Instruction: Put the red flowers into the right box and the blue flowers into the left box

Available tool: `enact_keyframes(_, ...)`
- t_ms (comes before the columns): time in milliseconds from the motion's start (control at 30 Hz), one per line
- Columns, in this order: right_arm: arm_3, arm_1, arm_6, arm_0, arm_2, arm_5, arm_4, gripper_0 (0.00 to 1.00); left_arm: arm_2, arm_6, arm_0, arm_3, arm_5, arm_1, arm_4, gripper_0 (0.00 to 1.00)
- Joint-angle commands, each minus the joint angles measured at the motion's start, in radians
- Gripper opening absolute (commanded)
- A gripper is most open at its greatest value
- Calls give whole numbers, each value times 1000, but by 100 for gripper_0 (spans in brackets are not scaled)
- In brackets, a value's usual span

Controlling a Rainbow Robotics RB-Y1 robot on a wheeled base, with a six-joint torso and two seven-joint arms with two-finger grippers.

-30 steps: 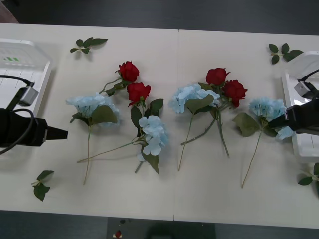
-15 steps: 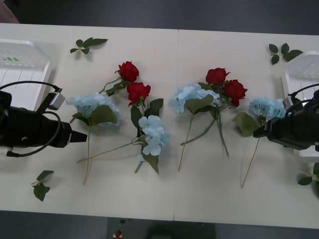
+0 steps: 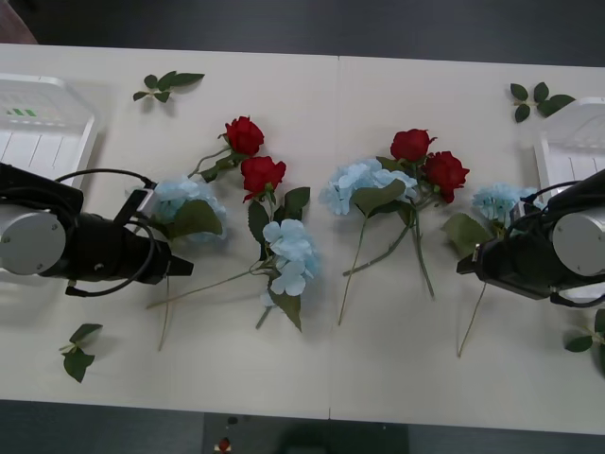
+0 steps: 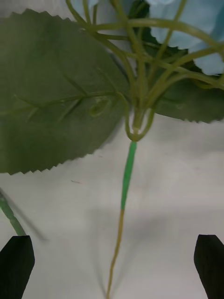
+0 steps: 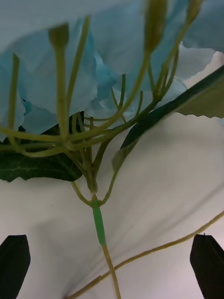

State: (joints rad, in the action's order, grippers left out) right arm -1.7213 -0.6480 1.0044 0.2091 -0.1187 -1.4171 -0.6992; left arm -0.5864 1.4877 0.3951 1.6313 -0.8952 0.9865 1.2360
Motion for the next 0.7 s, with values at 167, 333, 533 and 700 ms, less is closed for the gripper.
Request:
enact_keyframes(167,55,13,6,6,5,66,7,100,-64,-10,77,-47,25,-6,-46,100)
enact_keyframes(333,82,27,17,4,5,93,17,100,-67,-10,90,-65,25,-29,-70,100)
enact_keyframes(533,94,33,31,6,5,110,26,100,-67,-9,91,-67,25,-40,-96,100)
enact_keyframes(700,97,36,37,4,4,112,33,8,-85,-12,97,-65,28,-40,-112,52)
